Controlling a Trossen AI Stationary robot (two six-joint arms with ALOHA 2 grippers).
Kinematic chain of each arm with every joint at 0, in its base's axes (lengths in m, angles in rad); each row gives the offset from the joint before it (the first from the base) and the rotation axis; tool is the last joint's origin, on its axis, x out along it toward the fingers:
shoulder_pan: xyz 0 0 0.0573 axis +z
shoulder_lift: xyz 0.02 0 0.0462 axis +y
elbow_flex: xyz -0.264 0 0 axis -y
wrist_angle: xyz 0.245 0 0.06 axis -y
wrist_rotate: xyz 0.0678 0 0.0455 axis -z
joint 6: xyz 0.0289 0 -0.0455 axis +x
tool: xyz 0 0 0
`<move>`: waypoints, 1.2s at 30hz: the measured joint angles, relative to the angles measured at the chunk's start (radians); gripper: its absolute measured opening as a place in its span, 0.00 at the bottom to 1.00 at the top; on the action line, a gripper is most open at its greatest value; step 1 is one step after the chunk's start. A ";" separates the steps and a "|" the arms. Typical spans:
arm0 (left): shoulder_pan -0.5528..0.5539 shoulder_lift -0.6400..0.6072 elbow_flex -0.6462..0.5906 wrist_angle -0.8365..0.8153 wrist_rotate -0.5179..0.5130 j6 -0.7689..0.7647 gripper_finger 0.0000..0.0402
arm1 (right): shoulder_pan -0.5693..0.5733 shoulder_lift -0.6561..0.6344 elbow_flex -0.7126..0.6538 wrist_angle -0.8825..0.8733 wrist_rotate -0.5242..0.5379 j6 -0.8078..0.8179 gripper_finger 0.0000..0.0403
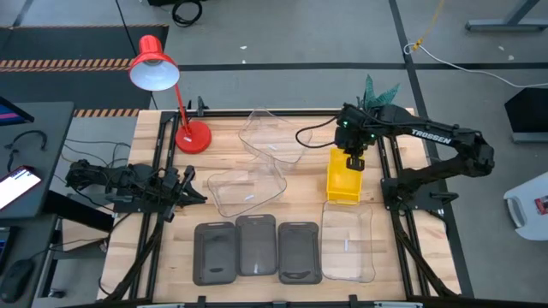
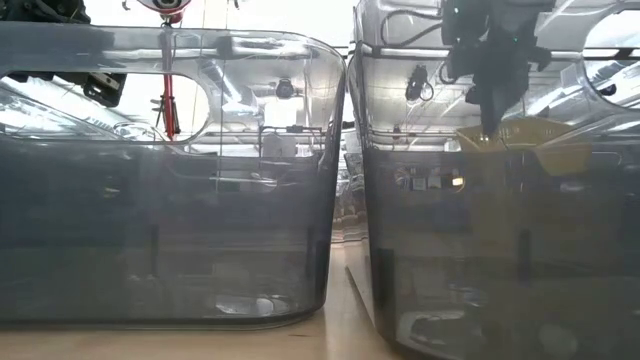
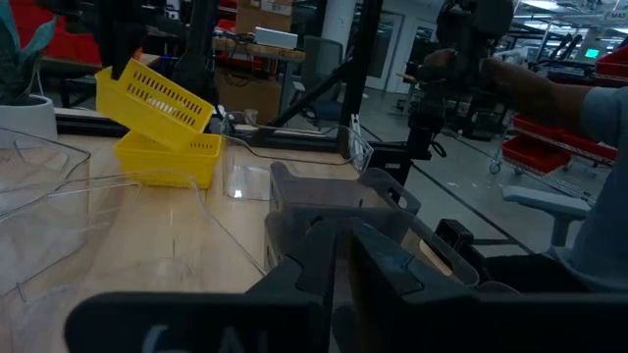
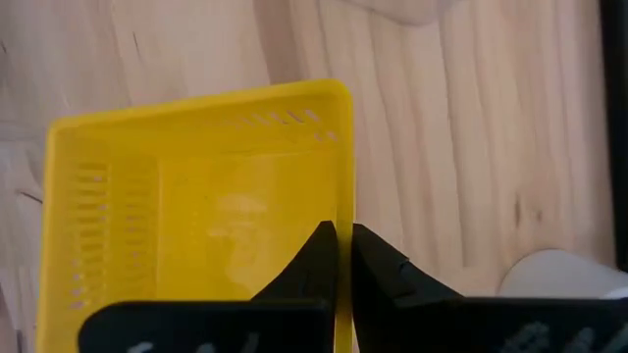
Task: Stack baskets by color
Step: Stack the left yellow bin on the right stacked yellow bins
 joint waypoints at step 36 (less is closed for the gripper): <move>0.000 0.000 0.000 0.000 0.000 0.000 0.09 | -0.044 0.044 -0.335 0.328 -0.033 0.048 0.34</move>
